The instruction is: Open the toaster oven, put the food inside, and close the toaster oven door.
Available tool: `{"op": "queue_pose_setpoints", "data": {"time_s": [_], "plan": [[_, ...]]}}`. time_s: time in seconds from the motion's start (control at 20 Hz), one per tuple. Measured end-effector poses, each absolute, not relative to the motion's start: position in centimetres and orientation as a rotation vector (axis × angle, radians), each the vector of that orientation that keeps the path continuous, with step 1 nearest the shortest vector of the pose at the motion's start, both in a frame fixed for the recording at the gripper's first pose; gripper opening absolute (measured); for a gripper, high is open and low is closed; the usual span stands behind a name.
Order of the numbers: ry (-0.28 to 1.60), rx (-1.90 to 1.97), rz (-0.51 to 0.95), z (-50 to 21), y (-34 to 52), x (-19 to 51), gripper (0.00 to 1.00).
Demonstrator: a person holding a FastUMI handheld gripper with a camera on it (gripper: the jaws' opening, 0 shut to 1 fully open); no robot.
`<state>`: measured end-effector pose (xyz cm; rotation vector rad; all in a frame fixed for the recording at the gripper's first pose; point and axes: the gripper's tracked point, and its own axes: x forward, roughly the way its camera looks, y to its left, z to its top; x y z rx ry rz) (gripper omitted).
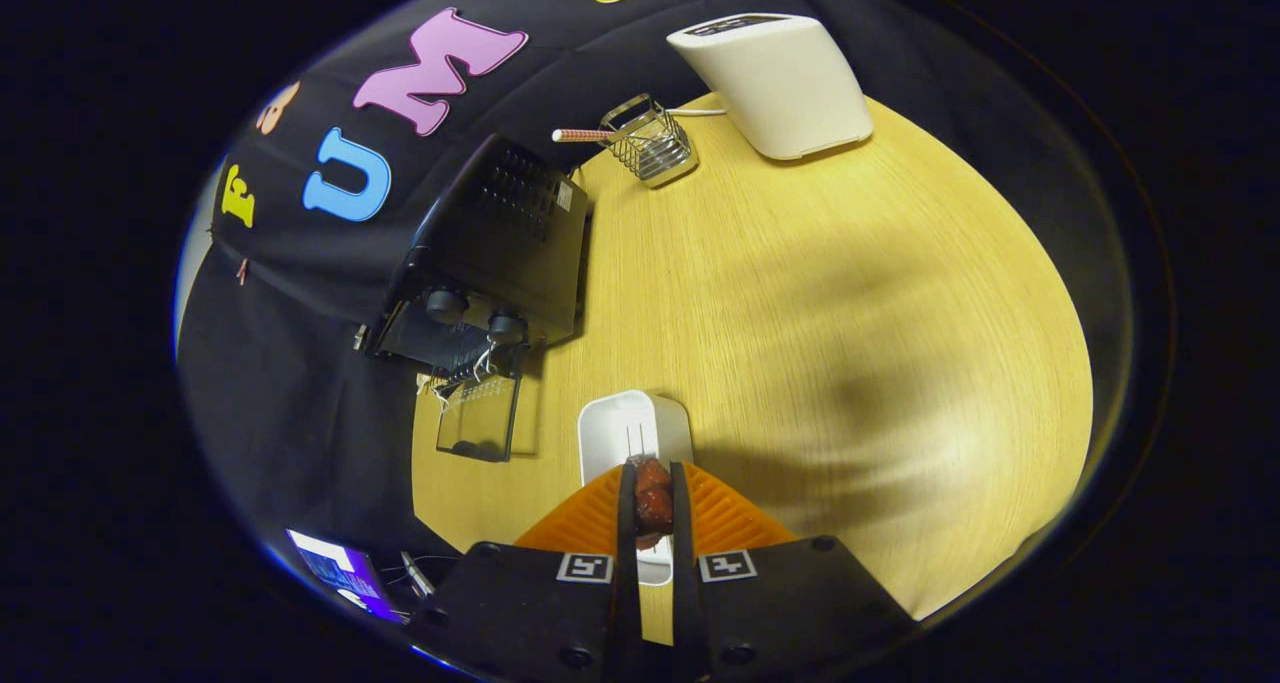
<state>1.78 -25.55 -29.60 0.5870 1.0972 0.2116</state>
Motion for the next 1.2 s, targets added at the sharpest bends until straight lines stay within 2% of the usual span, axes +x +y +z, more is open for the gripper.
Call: {"op": "queue_pose_setpoints", "data": {"time_s": [0.65, 1.2], "plan": [[0.943, 0.585, 0.113, -21.5, -24.6, 2.2, 0.16], [0.824, 0.684, 0.191, -15.5, -10.9, 1.4, 0.16]]}}
